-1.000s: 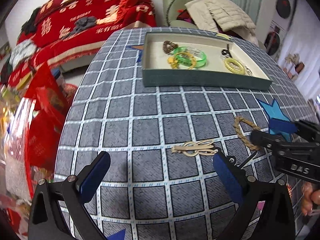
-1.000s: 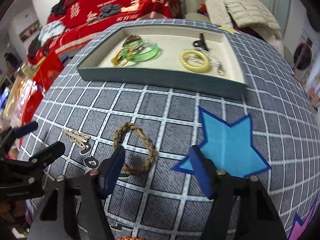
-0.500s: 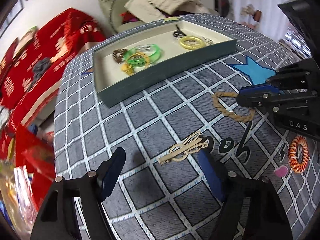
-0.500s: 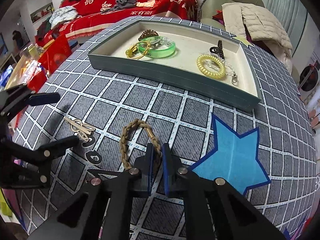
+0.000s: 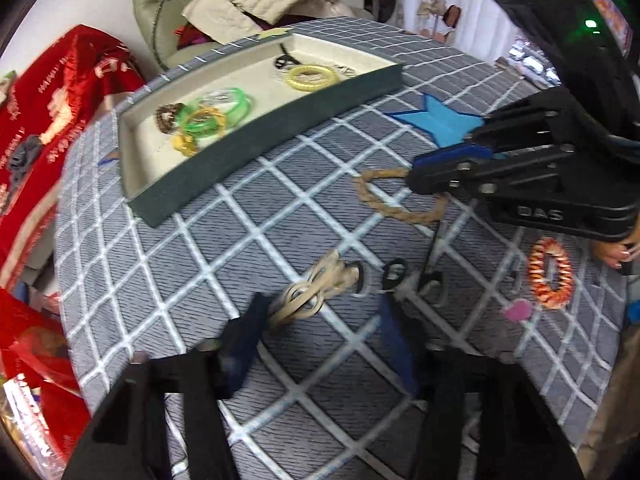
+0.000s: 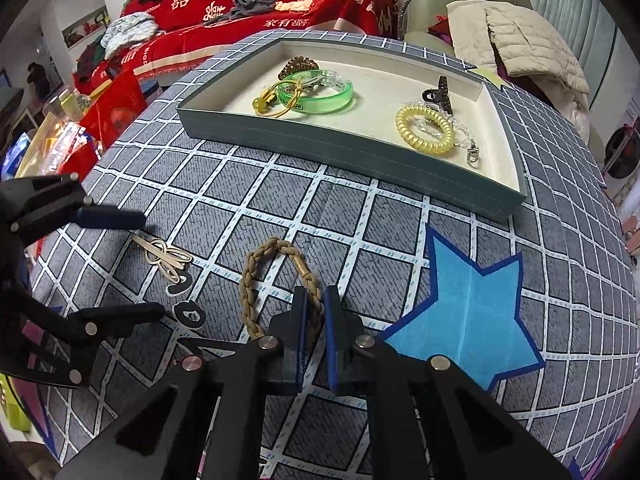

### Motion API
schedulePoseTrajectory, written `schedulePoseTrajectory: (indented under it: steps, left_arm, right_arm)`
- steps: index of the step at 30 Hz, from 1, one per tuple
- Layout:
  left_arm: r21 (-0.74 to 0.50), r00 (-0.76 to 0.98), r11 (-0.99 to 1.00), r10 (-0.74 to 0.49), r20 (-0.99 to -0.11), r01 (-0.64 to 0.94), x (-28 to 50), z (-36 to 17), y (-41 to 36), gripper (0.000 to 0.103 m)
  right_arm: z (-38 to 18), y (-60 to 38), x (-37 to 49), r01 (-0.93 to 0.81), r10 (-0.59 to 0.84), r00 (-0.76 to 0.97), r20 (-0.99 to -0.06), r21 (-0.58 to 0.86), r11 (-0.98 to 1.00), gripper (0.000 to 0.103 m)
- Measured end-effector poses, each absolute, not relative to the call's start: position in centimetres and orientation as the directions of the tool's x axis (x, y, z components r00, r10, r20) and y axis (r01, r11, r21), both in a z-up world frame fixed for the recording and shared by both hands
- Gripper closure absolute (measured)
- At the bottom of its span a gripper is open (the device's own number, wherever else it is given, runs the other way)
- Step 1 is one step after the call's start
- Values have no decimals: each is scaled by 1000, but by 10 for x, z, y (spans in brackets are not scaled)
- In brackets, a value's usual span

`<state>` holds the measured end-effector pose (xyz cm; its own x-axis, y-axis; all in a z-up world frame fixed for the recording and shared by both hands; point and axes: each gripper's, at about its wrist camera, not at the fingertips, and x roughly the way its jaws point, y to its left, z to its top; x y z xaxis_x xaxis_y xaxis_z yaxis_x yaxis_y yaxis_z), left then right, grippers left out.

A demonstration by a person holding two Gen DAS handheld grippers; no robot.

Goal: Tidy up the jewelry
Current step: 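Grasp the braided brown bracelet with the right tool while the left grasps the beige hair tie, then carry the braided bracelet and beige hair tie over the tray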

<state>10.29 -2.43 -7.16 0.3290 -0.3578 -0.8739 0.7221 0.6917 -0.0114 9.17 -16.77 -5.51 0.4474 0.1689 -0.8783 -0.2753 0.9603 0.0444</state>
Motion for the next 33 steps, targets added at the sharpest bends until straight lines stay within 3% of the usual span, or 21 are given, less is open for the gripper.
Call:
schedulePoseTrajectory:
  steps: [2,4,13,33]
  left_arm:
    - [-11,326,683,-364,-873,731,99,-70,-27,64]
    - [-8,324,681,-360,-875,732,96,-69,-29,73]
    - [-16,382,783,-321,-867,622,88,-68,-27,73]
    - [-95,503,871,-364,-784,482,89,-37,-12,73]
  right_arm:
    - [-55,-168,92,-273,169,449,-878,45,961,94]
    - [-55,-168,92,-269,168,452,-876,46,962,94]
    - [-53,-171,87,-246,186,463,-867,76,966,94]
    - [-7,-195,82,-206,227,549,-805,132,969,95]
